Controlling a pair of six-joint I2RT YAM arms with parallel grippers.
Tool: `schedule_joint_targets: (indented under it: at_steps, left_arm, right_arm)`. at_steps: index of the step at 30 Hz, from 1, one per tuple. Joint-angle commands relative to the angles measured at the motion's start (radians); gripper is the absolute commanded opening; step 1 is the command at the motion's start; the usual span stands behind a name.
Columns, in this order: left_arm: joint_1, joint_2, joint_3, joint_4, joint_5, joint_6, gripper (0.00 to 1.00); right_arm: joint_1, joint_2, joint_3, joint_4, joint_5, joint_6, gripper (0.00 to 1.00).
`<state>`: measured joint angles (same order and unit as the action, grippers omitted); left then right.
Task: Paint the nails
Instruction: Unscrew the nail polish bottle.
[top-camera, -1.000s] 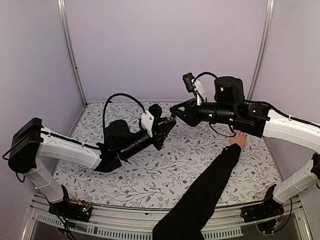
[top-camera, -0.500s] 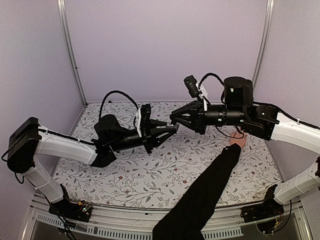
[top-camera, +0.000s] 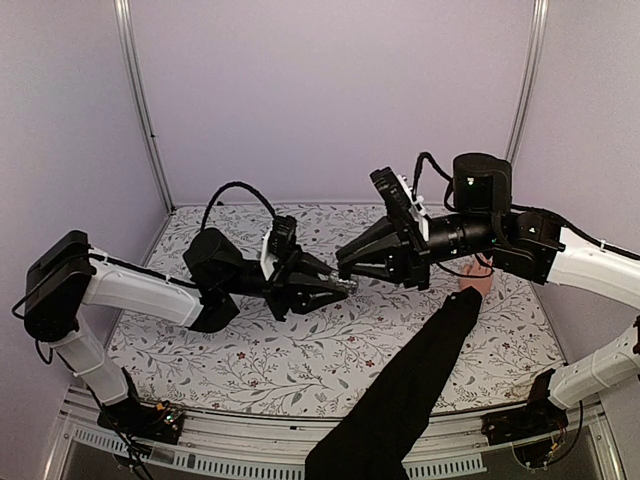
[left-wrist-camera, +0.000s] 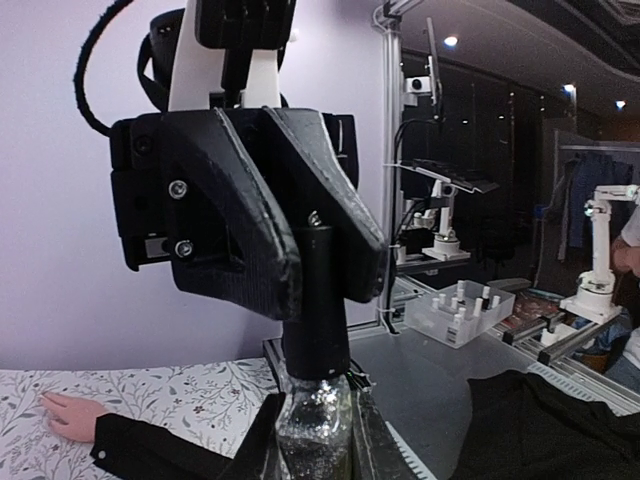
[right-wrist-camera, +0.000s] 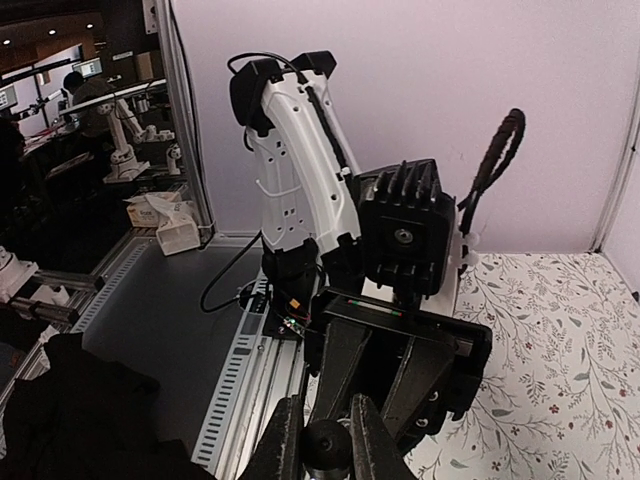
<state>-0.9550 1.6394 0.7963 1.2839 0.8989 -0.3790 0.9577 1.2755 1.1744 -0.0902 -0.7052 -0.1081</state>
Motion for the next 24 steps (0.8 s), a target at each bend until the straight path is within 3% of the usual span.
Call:
schedule_joint_targets:
  at_steps: [1,7,12,14,19,24]
  left_arm:
    - [-0.031,0.017,0.051,0.158,0.227,-0.058,0.00]
    - [-0.031,0.046,0.065,0.212,0.266,-0.122,0.00]
    - [-0.011,0.023,0.023,0.176,0.153,-0.045,0.00]
    - [0.004,0.008,-0.001,0.147,0.083,-0.004,0.00]
    - [0.018,-0.007,-0.027,0.104,-0.007,0.046,0.00]
    - [0.024,-0.023,-0.046,0.049,-0.124,0.091,0.00]
  right_arm:
    - [-0.015,0.019,0.015,-0.025,-0.066,-0.071,0.00]
    - [-0.016,0.013,0.017,-0.034,-0.101,-0.114,0.00]
    - [-0.021,0.005,0.017,-0.034,-0.041,-0.108,0.03]
    - [-0.027,0.002,0.012,-0.032,-0.009,-0.097,0.10]
    - [-0.046,-0.020,-0.024,0.019,0.027,-0.061,0.53]
    - [-0.063,-0.033,-0.038,0.047,0.063,-0.011,0.69]
